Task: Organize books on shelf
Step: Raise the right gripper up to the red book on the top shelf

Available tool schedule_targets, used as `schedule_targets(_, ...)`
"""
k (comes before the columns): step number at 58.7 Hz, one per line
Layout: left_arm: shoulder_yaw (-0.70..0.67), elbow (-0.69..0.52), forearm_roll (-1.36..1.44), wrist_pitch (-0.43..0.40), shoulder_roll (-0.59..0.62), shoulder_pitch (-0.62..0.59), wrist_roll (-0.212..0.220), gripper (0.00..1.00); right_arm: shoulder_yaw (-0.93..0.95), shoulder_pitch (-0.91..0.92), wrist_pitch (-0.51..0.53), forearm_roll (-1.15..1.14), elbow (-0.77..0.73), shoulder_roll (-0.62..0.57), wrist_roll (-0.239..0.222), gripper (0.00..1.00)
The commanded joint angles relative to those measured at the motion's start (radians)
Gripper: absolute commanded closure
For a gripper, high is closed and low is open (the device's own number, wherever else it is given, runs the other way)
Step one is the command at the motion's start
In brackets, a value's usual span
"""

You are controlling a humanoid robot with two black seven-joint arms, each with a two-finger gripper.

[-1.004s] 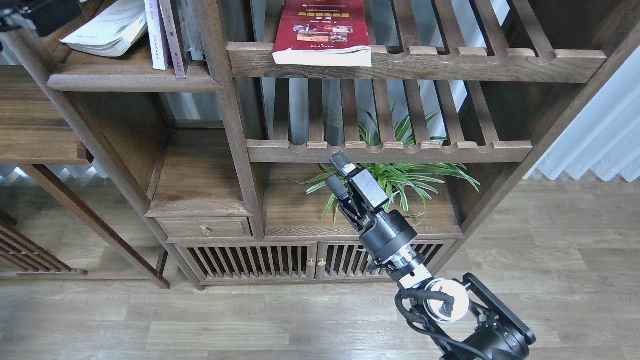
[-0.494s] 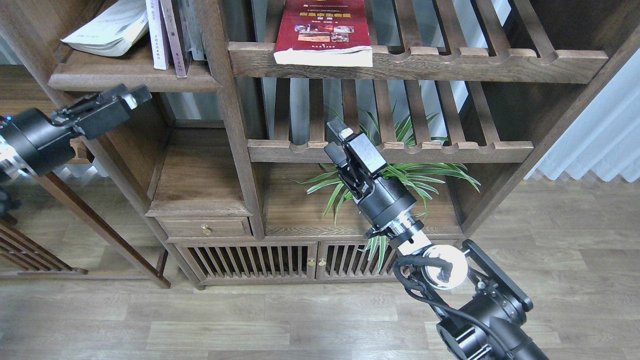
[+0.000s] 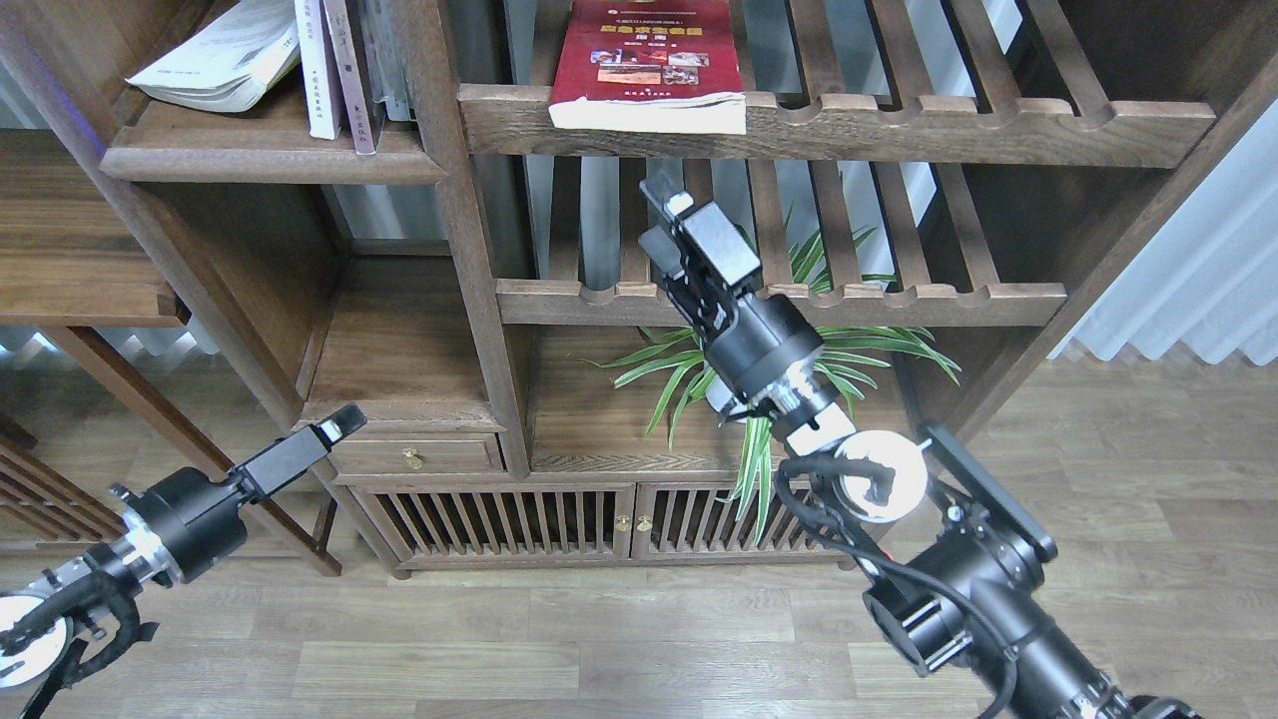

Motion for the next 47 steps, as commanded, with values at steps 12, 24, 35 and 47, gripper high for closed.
schedule_targets(12,-0.003,0.004,0.027,0.0,0.003,0.009,0.0,0.01,-0.003,0.079,-0.078,0.002,0.001,0.0,0.07,0.02)
schedule_targets(24,-0.006,0.008,0.025,0.0,0.006,0.018,0.0,0.01,-0.014,0.085,-0.081,0.002,0.002,0.0,0.07,0.02)
schedule_targets(35,-0.006,0.01,0.027,0.0,0.009,0.018,0.0,0.01,-0.014,0.098,-0.116,0.002,0.001,0.0,0.07,0.02)
schedule_targets(47,-0.006,0.01,0.027,0.0,0.008,0.017,0.0,0.01,-0.014,0.14,-0.139,0.002,-0.009,0.0,0.068,0.02)
